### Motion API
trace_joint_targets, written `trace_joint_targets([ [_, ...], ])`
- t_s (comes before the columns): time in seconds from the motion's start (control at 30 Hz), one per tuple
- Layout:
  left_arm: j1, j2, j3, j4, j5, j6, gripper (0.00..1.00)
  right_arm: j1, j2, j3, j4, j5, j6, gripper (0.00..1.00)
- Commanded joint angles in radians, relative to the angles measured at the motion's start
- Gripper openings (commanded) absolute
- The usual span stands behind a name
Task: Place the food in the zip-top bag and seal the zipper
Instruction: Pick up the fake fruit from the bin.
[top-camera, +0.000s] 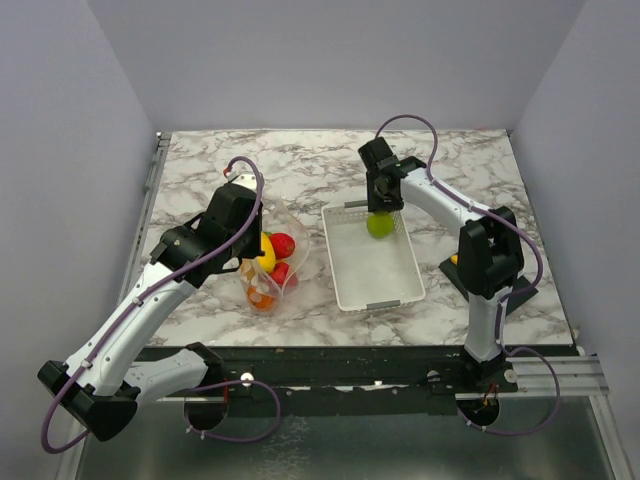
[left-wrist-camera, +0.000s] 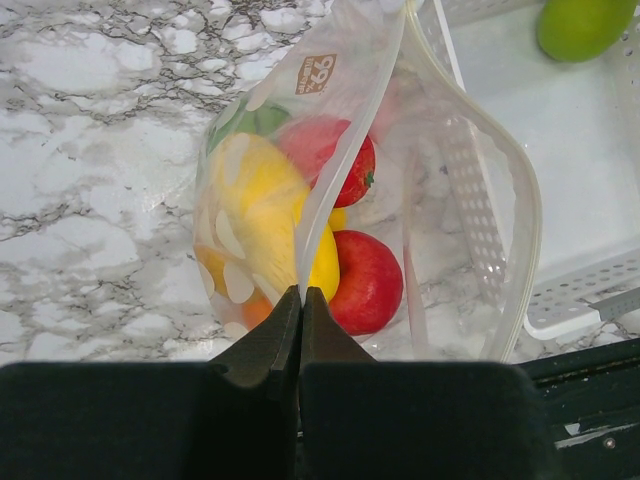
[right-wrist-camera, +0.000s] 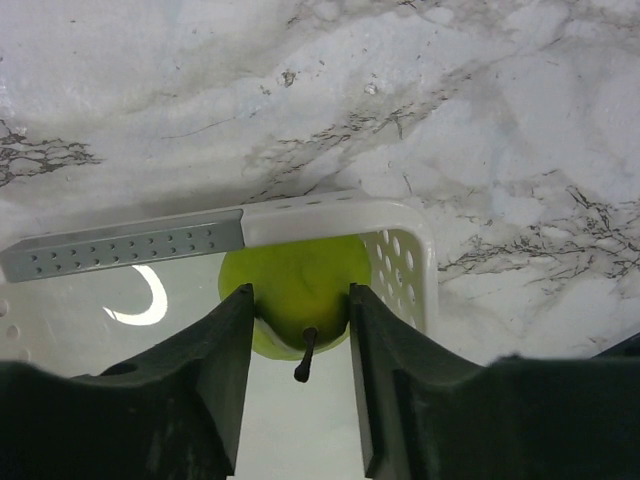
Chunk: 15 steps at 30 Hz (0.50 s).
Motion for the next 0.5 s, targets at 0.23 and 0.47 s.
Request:
trace_joint_targets([
  [0.23, -0.002, -0.016, 0.012, -0.018, -0.026, 0.004, 0.0, -0.005, -0.043, -0.036, 0.017, -0.028, 0.001, 0.02],
  [0.47, -0.001, -0.022, 0.005, -0.016, -0.032, 0.002, 0.0, -0.004, -0.158, -0.098, 0.02, -0.049, 0.006, 0.01],
])
